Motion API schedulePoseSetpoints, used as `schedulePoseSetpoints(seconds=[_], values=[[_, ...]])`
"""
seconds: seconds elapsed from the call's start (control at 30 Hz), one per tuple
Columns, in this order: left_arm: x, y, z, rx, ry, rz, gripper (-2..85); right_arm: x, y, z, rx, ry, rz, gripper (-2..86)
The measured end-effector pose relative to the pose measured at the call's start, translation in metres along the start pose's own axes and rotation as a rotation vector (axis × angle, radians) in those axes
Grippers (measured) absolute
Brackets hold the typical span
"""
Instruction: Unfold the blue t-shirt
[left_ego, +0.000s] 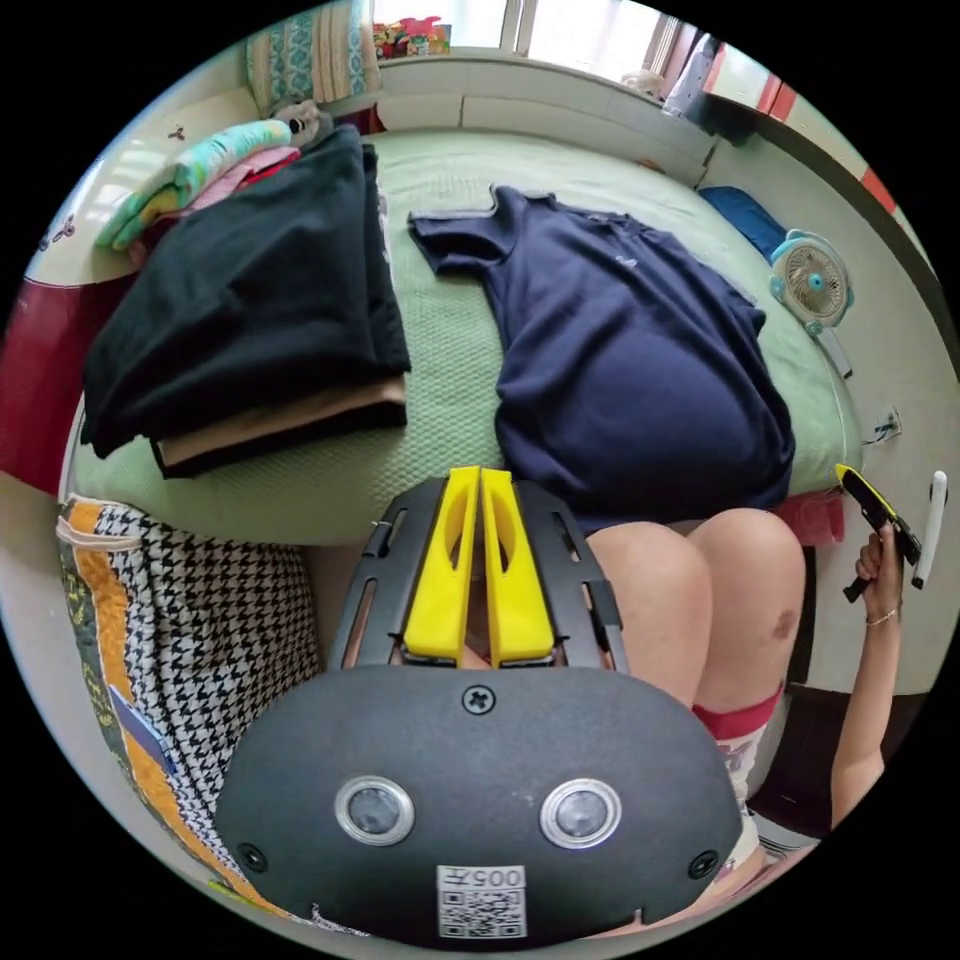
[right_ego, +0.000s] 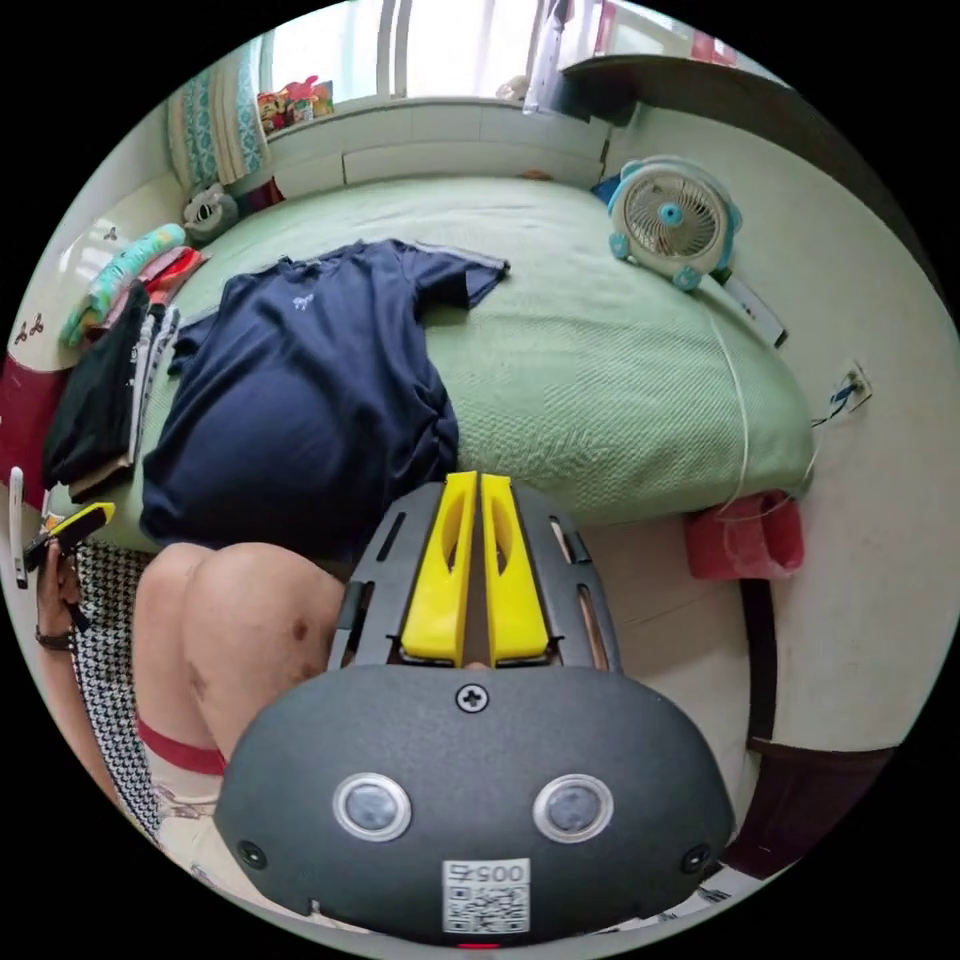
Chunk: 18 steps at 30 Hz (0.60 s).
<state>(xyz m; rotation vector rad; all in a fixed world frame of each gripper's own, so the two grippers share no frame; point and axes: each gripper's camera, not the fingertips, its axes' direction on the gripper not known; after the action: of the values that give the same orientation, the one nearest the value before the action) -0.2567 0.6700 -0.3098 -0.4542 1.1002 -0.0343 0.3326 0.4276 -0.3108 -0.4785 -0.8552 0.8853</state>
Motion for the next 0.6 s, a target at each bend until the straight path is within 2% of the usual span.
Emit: schedulePoseSetpoints(seconds=[0.13, 0.23, 0.33, 0.47, 0.6], values=[[0.03, -0.023, -0.026, 0.071, 0.098, 0.038, -0.3, -0.049, -0.02, -0.045, 0.165, -0.15, -0.02, -0.8], [0.062, -0.052, -0.025, 0.089, 0.15, 0.023, -0.6, -0.098, -0.042, -0.05, 0.2, -0.239, -0.028, -0.9], [0.086, -0.078, -0.014, 0.051, 0.059, -0.061, -0.5, -0.137, -0.067, -0.037, 0.179, -0.242, 0.003, -1.0], [0.113, -0.086, -0.013, 0.188, 0.045, 0.044, -0.3, -0.158, -0.089, -0.015, 0.117, -0.261, 0.094, -1.0], [0.119, -0.085, 0.003, 0.192, 0.014, 0.112, -0.3, -0.186, -0.093, 0.008, 0.107, -0.177, 0.03, -1.1]])
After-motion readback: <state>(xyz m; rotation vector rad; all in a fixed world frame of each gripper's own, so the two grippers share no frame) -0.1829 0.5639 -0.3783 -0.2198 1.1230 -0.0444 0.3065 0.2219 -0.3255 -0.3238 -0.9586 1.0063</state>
